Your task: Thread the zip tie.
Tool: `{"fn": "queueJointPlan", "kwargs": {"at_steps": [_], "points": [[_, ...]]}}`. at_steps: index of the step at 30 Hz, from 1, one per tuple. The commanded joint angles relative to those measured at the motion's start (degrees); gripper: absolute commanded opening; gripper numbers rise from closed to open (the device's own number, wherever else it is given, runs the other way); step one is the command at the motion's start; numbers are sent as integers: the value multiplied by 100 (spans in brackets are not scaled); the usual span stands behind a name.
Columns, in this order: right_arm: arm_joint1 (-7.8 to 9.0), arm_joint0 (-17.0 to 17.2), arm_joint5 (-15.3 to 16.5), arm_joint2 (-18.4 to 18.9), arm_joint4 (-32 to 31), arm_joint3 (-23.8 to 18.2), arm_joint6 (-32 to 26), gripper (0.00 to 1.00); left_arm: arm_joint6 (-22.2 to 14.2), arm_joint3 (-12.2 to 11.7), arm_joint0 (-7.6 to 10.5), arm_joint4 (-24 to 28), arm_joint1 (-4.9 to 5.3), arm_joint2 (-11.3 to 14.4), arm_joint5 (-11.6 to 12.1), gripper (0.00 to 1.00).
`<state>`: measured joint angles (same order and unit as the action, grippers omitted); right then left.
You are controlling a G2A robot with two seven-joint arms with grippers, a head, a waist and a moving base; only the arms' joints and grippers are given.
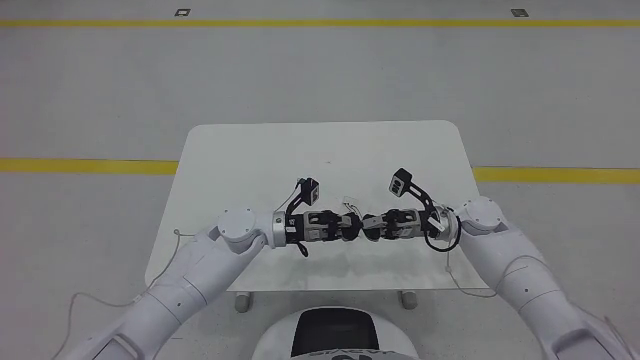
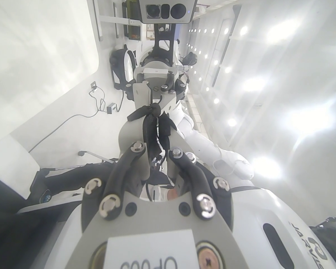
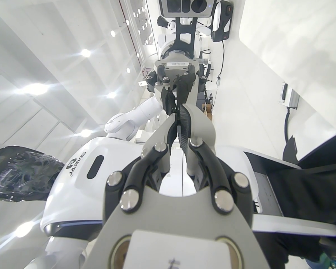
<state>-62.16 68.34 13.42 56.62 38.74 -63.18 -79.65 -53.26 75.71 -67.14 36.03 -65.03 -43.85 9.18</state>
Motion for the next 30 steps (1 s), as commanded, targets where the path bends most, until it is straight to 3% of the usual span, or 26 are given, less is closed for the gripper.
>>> {"fn": "queueJointPlan", "kwargs": {"at_steps": [1, 11, 12, 13, 30], "points": [[-3, 0, 6, 2, 3, 3, 0, 0, -9, -2, 5, -6, -1, 5, -1, 6], [-14, -8, -33, -13, -34, 8, 0, 0, -47, -5, 13, -43, -1, 26, 36, 0], [-13, -11, -47, -15, -38, 10, 0, 44, -55, -8, 14, -48, 0, 25, 46, 0], [-14, -9, -61, -11, -26, 18, 2, 100, -63, -10, 15, -57, 2, 24, 59, 0], [25, 72, -56, 205, 90, -23, 64, 100, -48, -78, -39, -274, 59, -91, 423, 0]]}}
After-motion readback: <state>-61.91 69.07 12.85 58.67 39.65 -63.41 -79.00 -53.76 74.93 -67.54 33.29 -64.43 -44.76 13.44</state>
